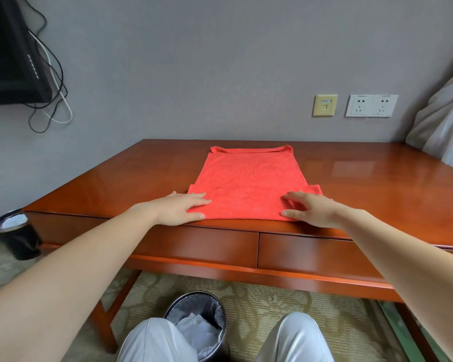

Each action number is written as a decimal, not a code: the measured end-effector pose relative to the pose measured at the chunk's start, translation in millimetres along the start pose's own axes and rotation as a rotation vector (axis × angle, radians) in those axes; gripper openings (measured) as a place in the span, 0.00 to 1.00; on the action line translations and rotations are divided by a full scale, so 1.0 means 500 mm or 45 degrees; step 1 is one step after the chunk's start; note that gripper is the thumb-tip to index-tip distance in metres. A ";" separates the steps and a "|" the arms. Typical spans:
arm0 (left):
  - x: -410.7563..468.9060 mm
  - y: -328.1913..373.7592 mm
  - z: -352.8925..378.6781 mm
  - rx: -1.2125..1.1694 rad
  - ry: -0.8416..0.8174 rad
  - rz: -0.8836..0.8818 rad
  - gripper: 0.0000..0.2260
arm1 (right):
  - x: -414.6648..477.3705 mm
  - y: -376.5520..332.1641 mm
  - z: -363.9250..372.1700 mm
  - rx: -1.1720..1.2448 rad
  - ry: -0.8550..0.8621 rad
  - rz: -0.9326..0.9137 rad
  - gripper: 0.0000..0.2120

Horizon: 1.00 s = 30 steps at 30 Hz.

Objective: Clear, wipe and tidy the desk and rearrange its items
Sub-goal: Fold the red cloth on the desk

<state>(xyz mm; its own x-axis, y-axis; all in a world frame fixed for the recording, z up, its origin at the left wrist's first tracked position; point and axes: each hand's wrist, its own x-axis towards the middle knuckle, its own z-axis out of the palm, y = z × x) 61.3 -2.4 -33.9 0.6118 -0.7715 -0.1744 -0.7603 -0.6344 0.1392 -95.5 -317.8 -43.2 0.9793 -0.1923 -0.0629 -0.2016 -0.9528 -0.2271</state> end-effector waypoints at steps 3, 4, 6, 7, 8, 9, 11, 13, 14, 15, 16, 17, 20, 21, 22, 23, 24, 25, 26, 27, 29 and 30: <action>-0.005 0.006 -0.005 0.054 0.157 0.036 0.22 | -0.024 0.021 -0.015 -0.021 0.065 -0.064 0.30; -0.005 0.011 -0.005 0.083 0.160 0.040 0.22 | -0.031 0.029 -0.018 -0.037 0.076 -0.062 0.26; -0.005 0.019 -0.003 0.125 0.167 0.034 0.22 | -0.044 0.036 -0.024 -0.045 0.096 -0.060 0.21; -0.007 0.022 -0.002 0.127 0.173 0.023 0.22 | -0.048 0.039 -0.026 -0.056 0.107 -0.066 0.19; -0.011 0.025 -0.002 0.117 0.178 0.014 0.22 | -0.055 0.037 -0.027 -0.074 0.104 -0.066 0.19; -0.015 0.025 -0.001 0.101 0.183 0.012 0.22 | -0.059 0.037 -0.025 -0.093 0.113 -0.065 0.20; -0.025 0.027 0.002 0.066 0.167 0.008 0.26 | -0.067 0.035 -0.021 -0.134 0.131 -0.057 0.23; -0.038 0.032 0.005 0.043 0.128 -0.009 0.36 | -0.073 0.030 -0.015 -0.176 0.147 -0.064 0.26; -0.043 0.035 0.006 0.055 0.108 -0.008 0.38 | -0.076 0.027 -0.014 -0.208 0.152 -0.064 0.26; -0.048 0.038 0.009 0.087 0.101 0.009 0.37 | -0.079 0.026 -0.013 -0.234 0.163 -0.062 0.26; -0.052 0.043 0.011 0.136 0.112 0.028 0.34 | -0.083 0.023 -0.014 -0.258 0.178 -0.061 0.25; -0.055 0.048 0.013 0.188 0.137 0.040 0.30 | -0.087 0.021 -0.016 -0.279 0.193 -0.066 0.24; -0.063 0.077 0.021 0.325 0.282 0.023 0.19 | -0.104 0.016 -0.013 -0.301 0.199 -0.065 0.21; -0.065 0.087 0.026 0.367 0.346 0.014 0.15 | -0.111 0.013 -0.011 -0.297 0.197 -0.059 0.19; -0.067 0.096 0.030 0.408 0.390 -0.002 0.11 | -0.120 0.011 -0.009 -0.297 0.193 -0.053 0.18; -0.071 0.103 0.032 0.433 0.414 -0.019 0.09 | -0.128 0.009 -0.008 -0.293 0.192 -0.048 0.16; -0.076 0.107 0.030 0.437 0.410 -0.034 0.09 | -0.137 0.005 -0.009 -0.284 0.189 -0.042 0.16; -0.083 0.108 0.026 0.414 0.388 -0.047 0.09 | -0.146 0.003 -0.011 -0.273 0.177 -0.036 0.16; -0.091 0.107 0.019 0.374 0.353 -0.067 0.09 | -0.156 -0.001 -0.017 -0.262 0.149 -0.030 0.16; -0.099 0.105 0.010 0.321 0.329 -0.091 0.09 | -0.164 -0.002 -0.022 -0.243 0.115 -0.029 0.15; -0.114 0.098 -0.009 0.201 0.302 -0.143 0.11 | -0.179 -0.005 -0.035 -0.188 0.083 -0.042 0.11; -0.120 0.095 -0.018 0.115 0.309 -0.154 0.09 | -0.183 -0.006 -0.041 -0.165 0.093 -0.047 0.11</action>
<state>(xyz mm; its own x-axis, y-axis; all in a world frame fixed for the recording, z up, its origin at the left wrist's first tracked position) -9.7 13.4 -8.3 0.7254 -0.6861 0.0551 -0.6882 -0.7243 0.0420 -184.2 -302.0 -16.7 0.9855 -0.1687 0.0150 -0.1664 -0.9809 -0.1004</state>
